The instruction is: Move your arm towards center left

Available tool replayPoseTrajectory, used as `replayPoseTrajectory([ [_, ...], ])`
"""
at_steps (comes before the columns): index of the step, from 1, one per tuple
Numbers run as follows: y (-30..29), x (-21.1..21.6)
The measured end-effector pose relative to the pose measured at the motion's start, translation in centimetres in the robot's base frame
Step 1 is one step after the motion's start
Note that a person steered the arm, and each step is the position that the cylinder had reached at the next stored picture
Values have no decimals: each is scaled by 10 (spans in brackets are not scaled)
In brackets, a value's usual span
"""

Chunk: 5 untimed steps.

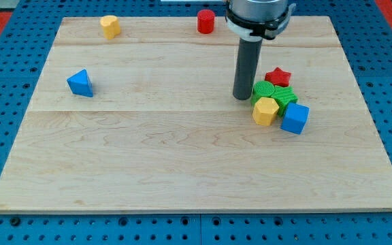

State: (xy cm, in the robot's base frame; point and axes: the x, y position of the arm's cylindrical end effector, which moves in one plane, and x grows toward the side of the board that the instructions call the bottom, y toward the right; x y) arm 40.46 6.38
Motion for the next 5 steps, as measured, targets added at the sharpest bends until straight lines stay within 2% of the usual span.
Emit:
replayPoseTrajectory([
  [2, -169, -5],
  [4, -286, 18],
  [5, -343, -15],
])
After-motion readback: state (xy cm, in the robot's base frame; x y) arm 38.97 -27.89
